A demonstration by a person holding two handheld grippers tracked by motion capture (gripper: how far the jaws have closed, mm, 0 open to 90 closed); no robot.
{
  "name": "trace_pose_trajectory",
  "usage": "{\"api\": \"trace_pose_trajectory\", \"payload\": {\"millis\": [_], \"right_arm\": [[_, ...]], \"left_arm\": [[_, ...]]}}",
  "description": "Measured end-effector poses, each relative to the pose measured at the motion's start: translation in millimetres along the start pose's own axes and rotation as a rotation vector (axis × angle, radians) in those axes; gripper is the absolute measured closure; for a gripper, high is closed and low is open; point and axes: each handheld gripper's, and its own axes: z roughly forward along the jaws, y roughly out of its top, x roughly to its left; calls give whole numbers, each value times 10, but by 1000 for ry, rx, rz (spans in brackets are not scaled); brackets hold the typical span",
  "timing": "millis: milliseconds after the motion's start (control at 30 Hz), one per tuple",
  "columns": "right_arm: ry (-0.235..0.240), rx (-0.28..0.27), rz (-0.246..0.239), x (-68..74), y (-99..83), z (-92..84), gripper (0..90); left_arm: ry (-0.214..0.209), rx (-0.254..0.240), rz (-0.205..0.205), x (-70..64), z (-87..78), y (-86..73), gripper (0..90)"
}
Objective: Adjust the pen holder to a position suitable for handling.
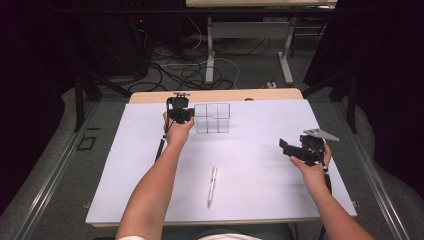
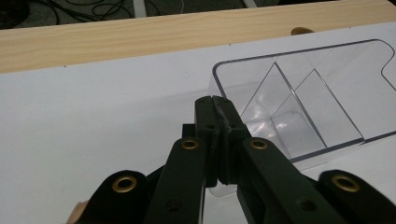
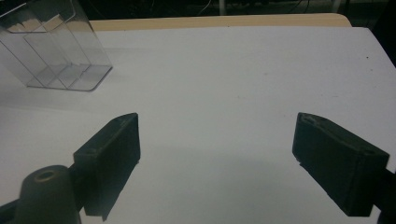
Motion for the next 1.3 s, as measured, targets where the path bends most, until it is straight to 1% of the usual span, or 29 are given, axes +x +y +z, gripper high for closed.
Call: {"api": "trace_pose_trajectory", "payload": {"millis": [67,167,267,433,500,567,633,667,700,733,767,800,900,933,967,1067,1100,1133,1167,1200,1300], "right_arm": [[0,4,-8,-2,2,-2,146],[3,5,-7,-1,1,-1,147],[6,-3,-8,3,0,6,146],[6,-4,-8,0,-3,9,147],[6,-3,-8,-1,-3,9,147],[7,-2,-9,0,-3,9,147],[7,-1,-8,0,-4,11,147],[8,0,-9,-1,-5,10,147],[10,1,-12,-2,-5,9,147],[11,1,-15,-2,-4,10,147],[11,2,-15,0,-6,7,147],[10,2,-20,-6,-8,5,147],[4,9,-7,-6,-12,-3,147],[4,5,-12,-13,-11,-3,147],[3,3,-14,-15,-10,-4,147],[3,1,-11,-5,-3,-14,147],[3,6,-12,-1,0,-18,147],[4,1,-15,1,-2,-12,147],[0,6,-19,4,-2,-11,147],[4,2,-24,9,-4,0,147],[8,16,-41,28,-4,13,147]], "left_arm": [[-5,2,2,-34,8,3,900],[-5,0,9,-78,25,10,900],[-8,-1,15,-105,39,17,900],[-12,-6,9,-121,54,20,900],[-19,-3,0,-127,56,20,900],[-20,-2,1,-127,55,22,900],[-30,3,11,-107,47,24,900],[-28,4,19,-100,38,23,900],[-24,7,26,-92,18,20,900],[-20,13,22,-82,-9,18,900],[-28,2,17,-64,-33,14,900],[-35,2,9,-54,-64,9,900],[-62,-14,3,-49,-155,-9,900],[-81,-11,-7,-56,-188,-12,899],[-96,-19,-8,-64,-216,-17,888],[-115,-31,4,-97,-320,-35,877],[-127,-35,-2,-110,-353,-44,869],[-132,-34,-2,-117,-390,-55,862],[-137,-39,-5,-130,-423,-68,860],[-145,-41,-2,-137,-458,-82,855],[-158,-45,19,-158,-553,-126,837]]}}
